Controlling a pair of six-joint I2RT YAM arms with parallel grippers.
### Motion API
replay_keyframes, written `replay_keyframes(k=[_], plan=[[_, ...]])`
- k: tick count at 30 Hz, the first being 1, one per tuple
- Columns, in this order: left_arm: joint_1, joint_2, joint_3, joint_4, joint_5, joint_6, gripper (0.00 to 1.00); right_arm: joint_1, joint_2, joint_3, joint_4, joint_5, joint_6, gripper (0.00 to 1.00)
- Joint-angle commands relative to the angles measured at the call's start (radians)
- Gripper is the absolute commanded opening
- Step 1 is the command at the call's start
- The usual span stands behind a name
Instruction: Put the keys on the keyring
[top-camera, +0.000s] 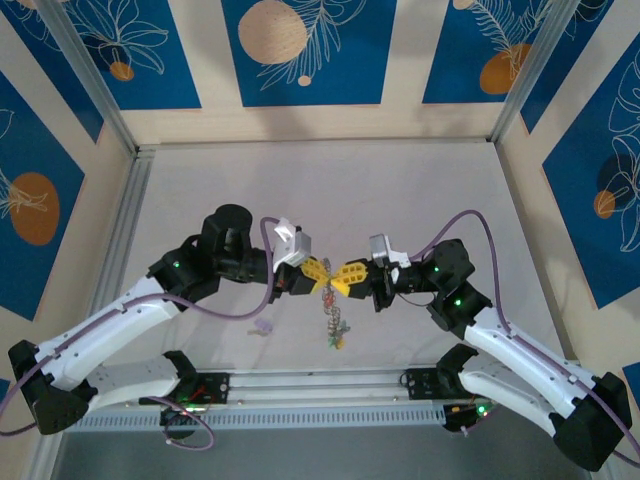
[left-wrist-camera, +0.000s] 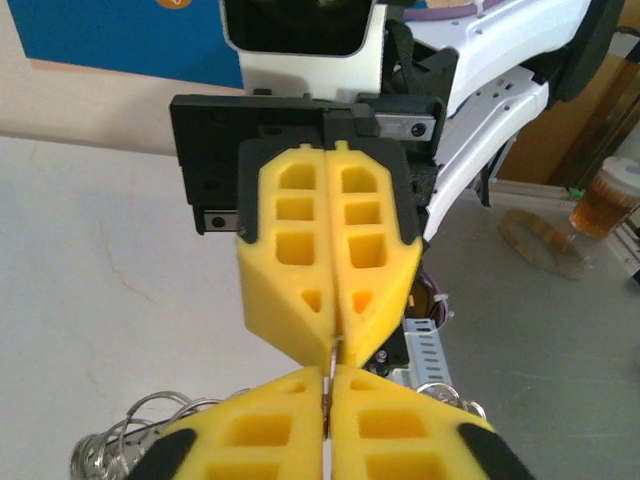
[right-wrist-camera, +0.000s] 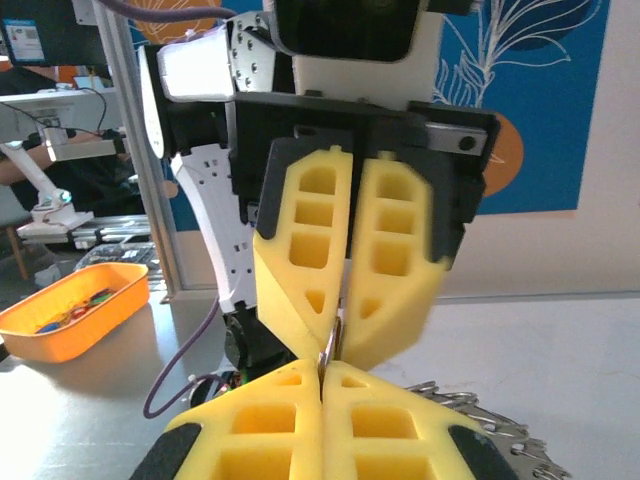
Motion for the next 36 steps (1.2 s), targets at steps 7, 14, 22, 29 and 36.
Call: replay_keyframes(k=[7, 14, 22, 29, 36], plan=[[0.002, -0.031, -0.008, 0.002, 0.010, 0.052, 0.00, 0.033, -0.045, 0.042, -0.119, 0.063, -0.051, 0.21], [0.003, 0.091, 0.281, -0.418, -0.007, 0.292, 0.00, 0.042, -0.169, 0.081, -0.456, 0.180, -0.185, 0.47], [-0.020, 0.176, 0.453, -0.656, -0.051, 0.399, 0.00, 0.031, -0.150, 0.096, -0.460, 0.191, -0.200, 0.42], [-0.051, 0.204, 0.478, -0.690, -0.106, 0.428, 0.00, 0.033, -0.133, 0.081, -0.336, 0.165, -0.150, 0.35], [-0.076, 0.218, 0.483, -0.697, -0.156, 0.440, 0.00, 0.043, -0.076, 0.092, -0.315, 0.106, -0.147, 0.33]])
